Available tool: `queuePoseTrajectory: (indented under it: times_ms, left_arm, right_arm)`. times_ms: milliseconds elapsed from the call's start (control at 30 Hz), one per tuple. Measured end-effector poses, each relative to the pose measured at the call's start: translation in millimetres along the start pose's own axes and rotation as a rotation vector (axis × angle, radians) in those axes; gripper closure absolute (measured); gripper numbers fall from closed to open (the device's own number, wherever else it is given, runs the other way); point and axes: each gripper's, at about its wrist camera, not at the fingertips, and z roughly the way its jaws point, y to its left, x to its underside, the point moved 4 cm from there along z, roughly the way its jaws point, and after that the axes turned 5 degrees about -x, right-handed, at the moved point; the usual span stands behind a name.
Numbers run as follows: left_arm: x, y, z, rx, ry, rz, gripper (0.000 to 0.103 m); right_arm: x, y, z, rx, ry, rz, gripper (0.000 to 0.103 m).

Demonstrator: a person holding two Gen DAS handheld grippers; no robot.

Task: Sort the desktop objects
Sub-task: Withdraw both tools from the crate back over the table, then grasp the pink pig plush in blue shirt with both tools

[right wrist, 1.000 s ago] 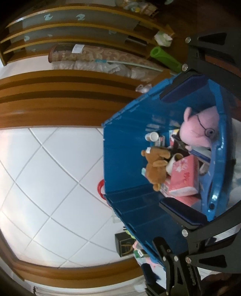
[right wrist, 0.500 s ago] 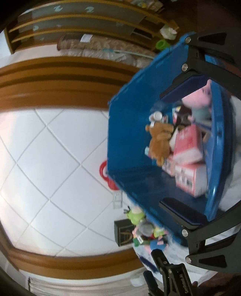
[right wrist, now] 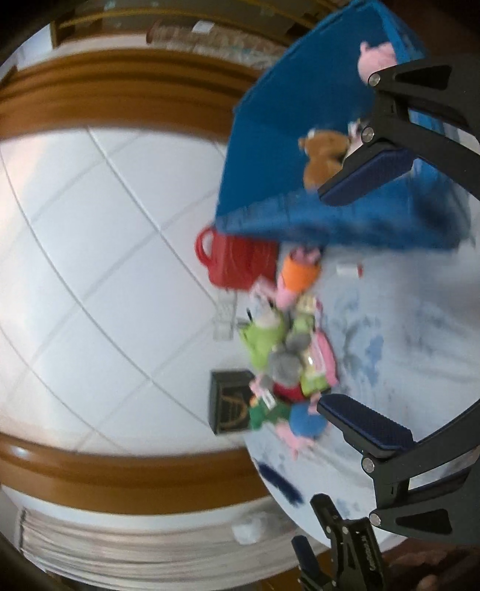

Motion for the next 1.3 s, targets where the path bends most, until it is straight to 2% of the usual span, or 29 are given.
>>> queuePoseTrajectory:
  times_ms: [100, 233, 500, 633, 700, 767, 967, 1100, 1300]
  left_arm:
    - [0.8, 35.8, 22.2, -0.024, 0.035, -0.025, 0.010]
    - [-2.4, 78.5, 56.8, -0.062, 0.068, -0.081, 0.010]
    - [-11.6, 130.1, 133.4, -0.154, 0.161, -0.057, 0.010]
    - [-10.7, 154.2, 176.1, -0.135, 0.227, -0.044, 0.010]
    - [-14.2, 166.6, 201.6, -0.122, 0.249, -0.023, 0.010]
    - [-19.5, 176.2, 230.7, -0.093, 0.270, 0.011, 0.010]
    - [-32.5, 195.2, 321.5, 0.066, 0.334, 0.155, 0.010]
    - [-23.6, 193.6, 373.0, 0.159, 0.385, 0.264, 0.010]
    - [-4.2, 175.1, 422.1, 0.286, 0.452, 0.368, 0.010]
  right_arm:
    - [-3.7, 31.2, 31.9, -0.036, 0.050, -0.016, 0.000]
    - [-8.1, 50.4, 74.4, -0.091, 0.089, -0.008, 0.000]
    - [-10.1, 82.8, 185.3, -0.204, 0.188, 0.051, 0.000]
    - [-5.4, 108.8, 239.5, -0.233, 0.280, 0.051, 0.000]
    - [-1.6, 121.2, 261.7, -0.221, 0.316, 0.055, 0.000]
    - [3.6, 133.9, 286.7, -0.206, 0.352, 0.081, 0.000]
    - [20.6, 173.1, 354.9, -0.185, 0.443, 0.243, 0.000]
    - [37.1, 201.7, 405.5, -0.131, 0.519, 0.301, 0.000]
    - [50.6, 221.2, 451.4, -0.098, 0.591, 0.323, 0.000]
